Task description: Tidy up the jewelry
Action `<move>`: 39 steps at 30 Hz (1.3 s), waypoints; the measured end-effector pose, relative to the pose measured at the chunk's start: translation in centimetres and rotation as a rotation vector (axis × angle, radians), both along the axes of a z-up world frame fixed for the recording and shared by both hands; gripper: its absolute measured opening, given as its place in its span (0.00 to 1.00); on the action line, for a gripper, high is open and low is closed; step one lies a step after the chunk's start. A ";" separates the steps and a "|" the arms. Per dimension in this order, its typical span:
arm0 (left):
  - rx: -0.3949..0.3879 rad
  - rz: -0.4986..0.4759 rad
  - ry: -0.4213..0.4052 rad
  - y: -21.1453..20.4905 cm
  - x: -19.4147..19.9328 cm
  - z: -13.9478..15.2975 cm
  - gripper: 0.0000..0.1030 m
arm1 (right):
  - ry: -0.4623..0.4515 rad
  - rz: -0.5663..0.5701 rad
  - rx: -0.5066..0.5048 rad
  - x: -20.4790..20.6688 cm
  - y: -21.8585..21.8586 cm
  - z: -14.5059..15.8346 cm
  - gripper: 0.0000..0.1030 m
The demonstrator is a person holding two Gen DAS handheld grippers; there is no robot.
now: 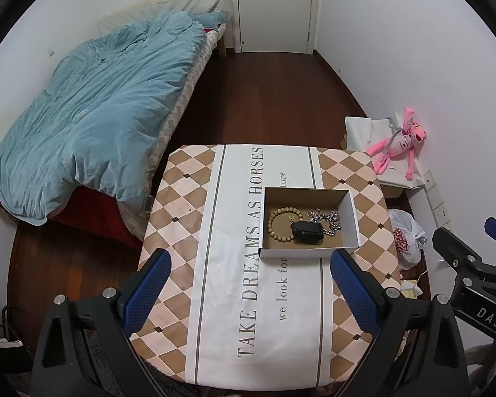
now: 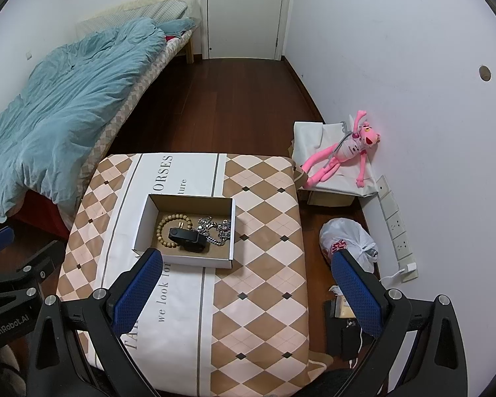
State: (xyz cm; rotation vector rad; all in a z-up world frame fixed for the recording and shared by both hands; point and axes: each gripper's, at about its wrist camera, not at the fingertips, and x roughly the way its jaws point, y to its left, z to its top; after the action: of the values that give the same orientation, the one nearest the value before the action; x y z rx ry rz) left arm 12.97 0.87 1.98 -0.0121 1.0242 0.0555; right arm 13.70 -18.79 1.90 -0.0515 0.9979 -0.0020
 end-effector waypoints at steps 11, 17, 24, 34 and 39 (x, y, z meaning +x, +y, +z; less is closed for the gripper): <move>0.005 0.001 -0.011 0.2 0.0 0.3 0.95 | -0.002 -0.001 0.003 0.0 0.0 0.3 1.00; 0.002 -0.003 -0.019 0.1 -0.1 0.9 0.95 | -0.009 0.000 0.001 0.0 0.0 0.6 1.00; 0.009 0.000 -0.023 -0.1 -0.1 1.1 0.95 | -0.013 0.000 0.005 0.0 0.0 1.0 1.00; 0.008 -0.001 -0.022 -0.3 0.0 1.2 0.95 | -0.011 0.001 0.007 0.0 -0.1 1.1 1.00; 0.009 -0.003 -0.022 -0.2 -0.1 1.2 0.95 | -0.013 0.001 0.007 0.0 -0.1 1.2 1.00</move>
State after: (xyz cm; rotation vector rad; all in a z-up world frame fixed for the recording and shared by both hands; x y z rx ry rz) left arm 12.89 0.65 3.13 -0.0028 1.0019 0.0574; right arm 13.67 -18.86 3.08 -0.0458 0.9849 0.0018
